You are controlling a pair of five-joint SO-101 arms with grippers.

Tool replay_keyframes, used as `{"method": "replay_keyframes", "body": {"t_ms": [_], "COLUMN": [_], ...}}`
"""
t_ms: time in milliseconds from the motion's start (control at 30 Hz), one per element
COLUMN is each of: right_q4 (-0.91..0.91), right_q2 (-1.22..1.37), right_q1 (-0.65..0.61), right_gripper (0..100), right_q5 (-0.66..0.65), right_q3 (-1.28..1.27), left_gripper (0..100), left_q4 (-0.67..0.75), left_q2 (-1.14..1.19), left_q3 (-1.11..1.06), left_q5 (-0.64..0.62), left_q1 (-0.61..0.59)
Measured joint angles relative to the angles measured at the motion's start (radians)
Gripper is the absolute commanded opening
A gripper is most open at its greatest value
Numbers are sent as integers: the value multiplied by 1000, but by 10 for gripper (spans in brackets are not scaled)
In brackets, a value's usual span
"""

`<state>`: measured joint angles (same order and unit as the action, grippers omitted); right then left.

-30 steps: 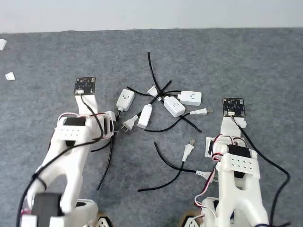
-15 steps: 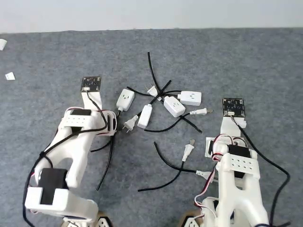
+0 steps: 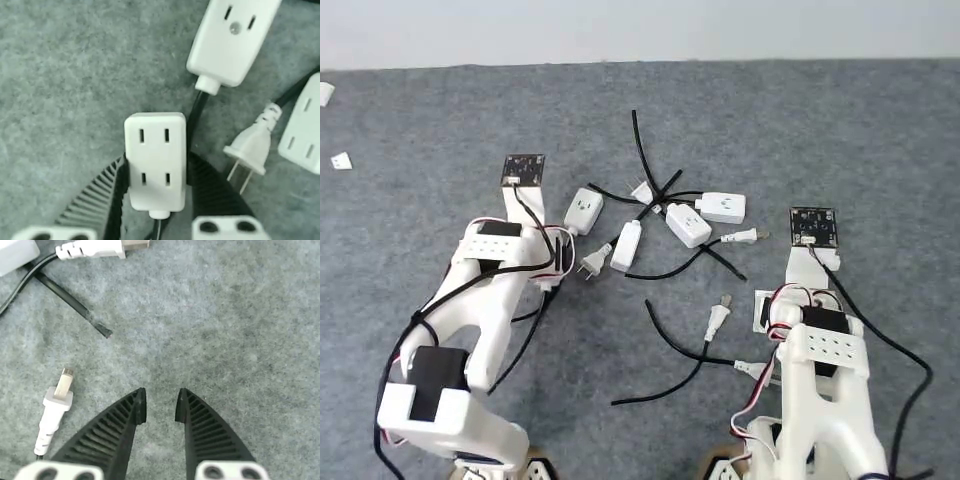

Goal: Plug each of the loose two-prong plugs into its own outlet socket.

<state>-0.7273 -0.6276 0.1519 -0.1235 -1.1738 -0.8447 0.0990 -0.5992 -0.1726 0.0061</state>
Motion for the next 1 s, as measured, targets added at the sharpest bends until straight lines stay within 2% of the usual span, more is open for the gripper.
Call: {"method": "replay_keyframes", "body": {"t_ms": [100,233,333,467,667,833,1000], "right_q4": [0,0,0,0,0,0,0], "right_q2": [0,0,0,0,0,0,0], "right_q1": [0,0,0,0,0,0,0], "right_gripper": [104,104,104,104,104,104,104], "right_q5": [0,0,0,0,0,0,0], "right_q3": [0,0,0,0,0,0,0], "left_gripper": [12,12,12,12,12,12,12], "left_q4": [-35,-153,-267,-338,-350,-311,-184], "left_q2": [0,-28,-100,-242,-420,-463,-423], "left_q3": [2,11,9,-66,-213,-328,-374], "left_q5": [0,-11,-54,-69,-75,-80,-221], "left_q1": [0,12,34,74,135,226,278]}}
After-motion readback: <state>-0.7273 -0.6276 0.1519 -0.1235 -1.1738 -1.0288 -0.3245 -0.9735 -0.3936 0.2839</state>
